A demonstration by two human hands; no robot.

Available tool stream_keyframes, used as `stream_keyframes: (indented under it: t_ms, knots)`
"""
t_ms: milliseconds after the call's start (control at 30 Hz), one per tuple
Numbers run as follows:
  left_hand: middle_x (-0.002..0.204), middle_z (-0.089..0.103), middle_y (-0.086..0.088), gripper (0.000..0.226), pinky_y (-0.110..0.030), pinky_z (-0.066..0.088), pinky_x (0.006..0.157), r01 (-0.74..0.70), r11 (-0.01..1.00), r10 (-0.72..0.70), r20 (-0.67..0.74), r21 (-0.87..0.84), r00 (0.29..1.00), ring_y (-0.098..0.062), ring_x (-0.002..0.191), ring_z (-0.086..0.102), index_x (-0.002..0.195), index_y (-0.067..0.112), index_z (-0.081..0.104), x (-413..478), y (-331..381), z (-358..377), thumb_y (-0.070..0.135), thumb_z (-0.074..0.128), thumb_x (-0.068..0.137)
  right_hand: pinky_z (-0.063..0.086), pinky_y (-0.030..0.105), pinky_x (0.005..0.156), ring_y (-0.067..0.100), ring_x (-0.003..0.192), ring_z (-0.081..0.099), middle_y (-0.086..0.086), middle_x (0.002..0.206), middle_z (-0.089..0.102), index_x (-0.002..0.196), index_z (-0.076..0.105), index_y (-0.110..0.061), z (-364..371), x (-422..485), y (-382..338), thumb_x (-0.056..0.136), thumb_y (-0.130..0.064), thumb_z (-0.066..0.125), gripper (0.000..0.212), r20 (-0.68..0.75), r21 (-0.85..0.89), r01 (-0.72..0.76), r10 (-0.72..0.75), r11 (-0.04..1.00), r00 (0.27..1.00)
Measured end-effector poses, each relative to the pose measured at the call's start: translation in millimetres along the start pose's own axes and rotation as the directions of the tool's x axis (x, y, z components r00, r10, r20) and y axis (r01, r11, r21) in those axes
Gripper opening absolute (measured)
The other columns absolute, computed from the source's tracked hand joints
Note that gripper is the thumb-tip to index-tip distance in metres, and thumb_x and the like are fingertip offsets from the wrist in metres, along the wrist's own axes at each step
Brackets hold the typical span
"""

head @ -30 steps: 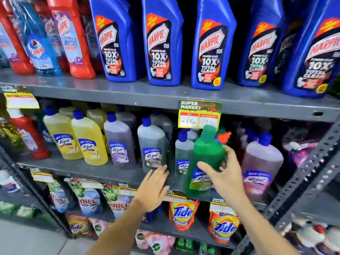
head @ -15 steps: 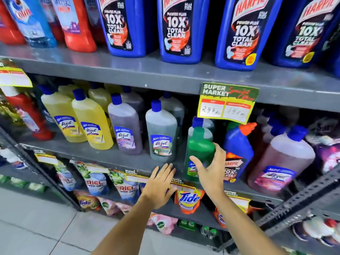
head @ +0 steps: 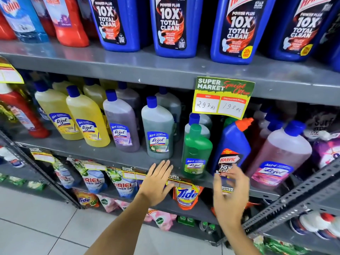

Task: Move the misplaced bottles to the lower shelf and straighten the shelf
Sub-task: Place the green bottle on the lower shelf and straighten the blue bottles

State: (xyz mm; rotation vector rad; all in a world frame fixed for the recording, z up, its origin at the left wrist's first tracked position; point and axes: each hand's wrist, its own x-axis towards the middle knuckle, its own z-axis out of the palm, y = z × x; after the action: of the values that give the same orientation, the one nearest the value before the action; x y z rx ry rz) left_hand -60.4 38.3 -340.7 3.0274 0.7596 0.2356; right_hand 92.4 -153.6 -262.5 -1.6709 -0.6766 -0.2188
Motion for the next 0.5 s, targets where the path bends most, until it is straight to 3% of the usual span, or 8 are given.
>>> stream_keyframes:
  t_ms: [67, 133, 233, 300, 367, 500]
  knots:
    - [0.164, 0.013, -0.006, 0.066, -0.045, -0.002, 0.121, -0.002, 1.0, 0.002, 0.01, 0.0, 1.0, -0.023, 0.151, 0.009, 0.155, 0.013, 0.016, 0.0, -1.0, 0.5, 0.052, 0.024, 0.102, 0.049, 0.044, 0.089, 0.018, 0.103, 0.051, -0.005, 0.116, 0.049, 0.133, 0.047, -0.013, -13.9, 15.9, 19.4, 0.081, -0.025, 0.075, 0.061, -0.071, -0.075, -0.043, 0.037, 0.996, 0.997]
    - [0.164, 0.013, -0.006, 0.066, -0.044, -0.002, 0.121, 0.002, 1.0, -0.002, 0.022, 0.004, 1.0, -0.023, 0.151, 0.01, 0.155, 0.013, 0.016, -1.4, -0.4, 0.4, 0.051, 0.028, 0.102, 0.046, 0.054, 0.097, 0.022, 0.112, 0.049, 0.012, 0.128, 0.047, 0.142, 0.037, -0.009, -18.8, 33.2, 34.7, 0.076, -0.018, 0.082, 0.08, -0.012, -0.123, -0.164, 0.164, 0.979, 0.986]
    - [0.164, 0.013, -0.006, 0.067, -0.044, -0.003, 0.12, 0.007, 1.0, -0.007, 0.027, 0.018, 1.0, -0.023, 0.151, 0.01, 0.155, 0.013, 0.015, -1.5, 0.6, -0.3, 0.052, 0.028, 0.102, 0.042, 0.046, 0.109, 0.022, 0.129, 0.049, 0.009, 0.145, 0.044, 0.151, 0.022, -0.014, -13.0, 51.7, 41.8, 0.071, -0.015, 0.087, 0.104, 0.186, -0.05, -0.284, 0.289, 0.957, 0.939]
    - [0.164, 0.013, -0.006, 0.068, -0.044, -0.003, 0.12, 0.003, 1.0, -0.003, 0.023, 0.026, 1.0, -0.023, 0.151, 0.009, 0.155, 0.013, 0.015, -1.4, 0.0, 0.7, 0.053, 0.026, 0.101, 0.044, 0.035, 0.105, 0.017, 0.123, 0.056, 0.004, 0.139, 0.052, 0.152, 0.019, -0.022, -5.8, 59.6, 48.3, 0.069, -0.012, 0.089, 0.109, 0.268, -0.029, -0.31, 0.306, 0.95, 0.913]
    - [0.164, 0.012, -0.007, 0.069, -0.043, -0.003, 0.12, 0.005, 0.999, -0.006, 0.021, 0.037, 1.0, -0.024, 0.151, 0.009, 0.155, 0.013, 0.013, -1.1, -0.2, 1.3, 0.053, 0.025, 0.101, 0.046, 0.029, 0.095, 0.013, 0.106, 0.063, -0.003, 0.124, 0.06, 0.147, 0.027, -0.024, -0.8, 65.4, 55.7, 0.067, -0.01, 0.089, 0.102, 0.285, -0.037, -0.362, 0.357, 0.931, 0.89]
    - [0.164, 0.012, -0.007, 0.066, -0.044, -0.002, 0.121, 0.002, 1.0, -0.002, 0.007, 0.019, 1.0, -0.024, 0.151, 0.008, 0.155, 0.012, 0.013, -2.8, 2.5, -3.4, 0.048, 0.028, 0.102, 0.048, 0.032, 0.084, 0.002, 0.09, 0.064, -0.009, 0.101, 0.067, 0.116, 0.049, -0.025, 1.0, 71.8, 59.8, 0.062, -0.014, 0.091, 0.07, 0.27, -0.075, -0.412, 0.416, 0.908, 0.869]
